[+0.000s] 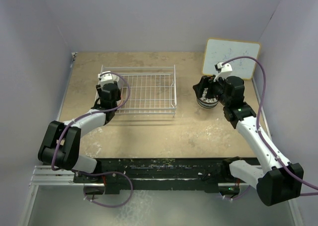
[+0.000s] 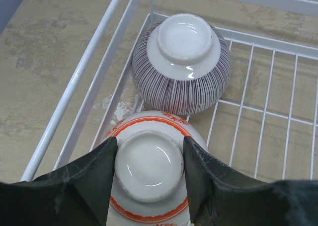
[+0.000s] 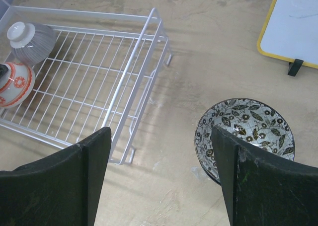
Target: Unload the bowls from the dish rack
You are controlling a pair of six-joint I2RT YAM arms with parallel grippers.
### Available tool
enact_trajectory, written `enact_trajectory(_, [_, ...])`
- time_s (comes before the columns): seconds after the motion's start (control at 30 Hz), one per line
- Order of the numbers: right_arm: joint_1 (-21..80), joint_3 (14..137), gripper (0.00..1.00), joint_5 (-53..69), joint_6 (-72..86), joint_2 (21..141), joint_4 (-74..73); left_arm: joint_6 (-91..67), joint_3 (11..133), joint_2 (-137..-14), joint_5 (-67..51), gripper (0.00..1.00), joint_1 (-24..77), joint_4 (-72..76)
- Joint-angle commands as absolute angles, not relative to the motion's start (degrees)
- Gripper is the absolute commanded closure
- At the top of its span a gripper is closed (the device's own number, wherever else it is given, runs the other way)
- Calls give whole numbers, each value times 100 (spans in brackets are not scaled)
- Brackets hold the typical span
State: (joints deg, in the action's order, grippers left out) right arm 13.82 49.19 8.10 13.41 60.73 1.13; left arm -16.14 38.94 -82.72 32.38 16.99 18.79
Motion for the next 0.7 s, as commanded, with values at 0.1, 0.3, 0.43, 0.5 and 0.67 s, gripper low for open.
enact_trajectory(0.1, [1395, 5045, 17, 779, 1266, 6080, 264, -1737, 4107, -8324, 3250, 78, 1663, 1799])
enact_trajectory(0.3, [1389, 5062, 17, 739, 1286, 6104, 318, -1802, 4183, -8179, 2926, 100, 1663, 1828])
enact_trajectory(0.43, [1389, 5050, 18, 747, 1359, 6136, 465, -1778, 4497, -8127, 2640, 100, 1664, 1716])
enact_trajectory(0.5, [1389, 5045, 18, 788, 1399, 6150, 512, -1851, 4633, -8090, 2337, 100, 1664, 1672])
enact_trajectory(0.67, [1389, 5003, 18, 929, 1452, 6157, 608, -2020, 4774, -8016, 1732, 100, 1665, 1720])
